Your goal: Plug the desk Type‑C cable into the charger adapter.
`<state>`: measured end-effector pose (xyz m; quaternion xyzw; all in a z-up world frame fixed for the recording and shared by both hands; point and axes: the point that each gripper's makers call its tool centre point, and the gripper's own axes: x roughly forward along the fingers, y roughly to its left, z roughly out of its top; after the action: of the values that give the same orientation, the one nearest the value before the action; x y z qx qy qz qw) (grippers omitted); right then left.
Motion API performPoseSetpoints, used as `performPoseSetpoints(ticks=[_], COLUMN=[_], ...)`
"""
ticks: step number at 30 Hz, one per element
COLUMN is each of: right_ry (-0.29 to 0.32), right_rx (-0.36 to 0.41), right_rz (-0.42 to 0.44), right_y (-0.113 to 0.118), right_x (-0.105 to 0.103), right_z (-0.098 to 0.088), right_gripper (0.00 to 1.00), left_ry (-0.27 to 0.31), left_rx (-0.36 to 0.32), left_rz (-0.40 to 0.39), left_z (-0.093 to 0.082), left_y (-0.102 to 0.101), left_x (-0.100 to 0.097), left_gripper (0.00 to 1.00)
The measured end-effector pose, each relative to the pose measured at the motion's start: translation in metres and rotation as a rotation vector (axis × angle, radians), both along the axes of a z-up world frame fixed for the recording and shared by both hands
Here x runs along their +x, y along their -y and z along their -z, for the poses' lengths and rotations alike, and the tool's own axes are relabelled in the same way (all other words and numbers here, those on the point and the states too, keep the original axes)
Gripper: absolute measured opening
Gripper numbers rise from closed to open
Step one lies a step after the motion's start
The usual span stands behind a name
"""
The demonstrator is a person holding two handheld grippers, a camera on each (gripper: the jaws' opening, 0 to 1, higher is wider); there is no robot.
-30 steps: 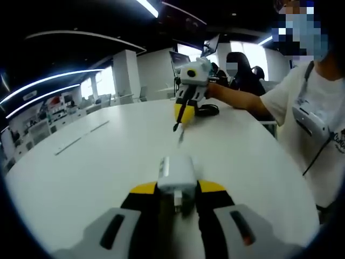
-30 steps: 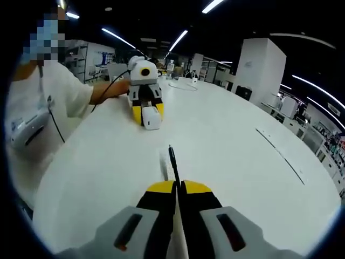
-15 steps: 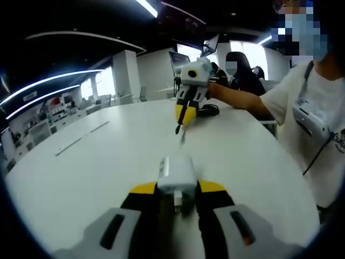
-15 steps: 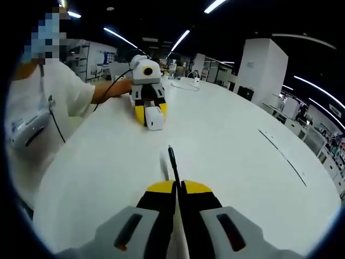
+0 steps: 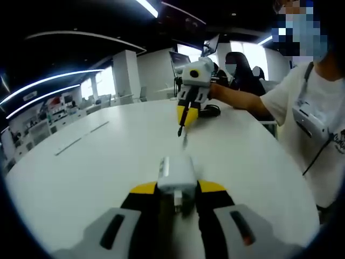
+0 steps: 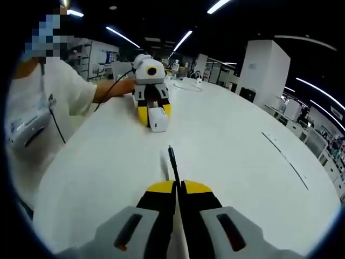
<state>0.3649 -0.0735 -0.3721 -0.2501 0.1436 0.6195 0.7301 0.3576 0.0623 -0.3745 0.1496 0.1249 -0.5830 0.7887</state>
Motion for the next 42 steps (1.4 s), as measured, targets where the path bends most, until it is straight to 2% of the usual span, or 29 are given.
performPoseSetpoints(ticks=[42], right_ry=[0.011], right_rx=[-0.002], right_rz=[-0.023], right_y=[-0.011], right_x=[-0.009], right_z=[0.003], right_gripper=[0.04], left_ry=[0.005], left_rx=[-0.007], left_rz=[0.014], left_z=[0.000], left_y=[0.005], left_x=[-0.003], left_gripper=[0.26])
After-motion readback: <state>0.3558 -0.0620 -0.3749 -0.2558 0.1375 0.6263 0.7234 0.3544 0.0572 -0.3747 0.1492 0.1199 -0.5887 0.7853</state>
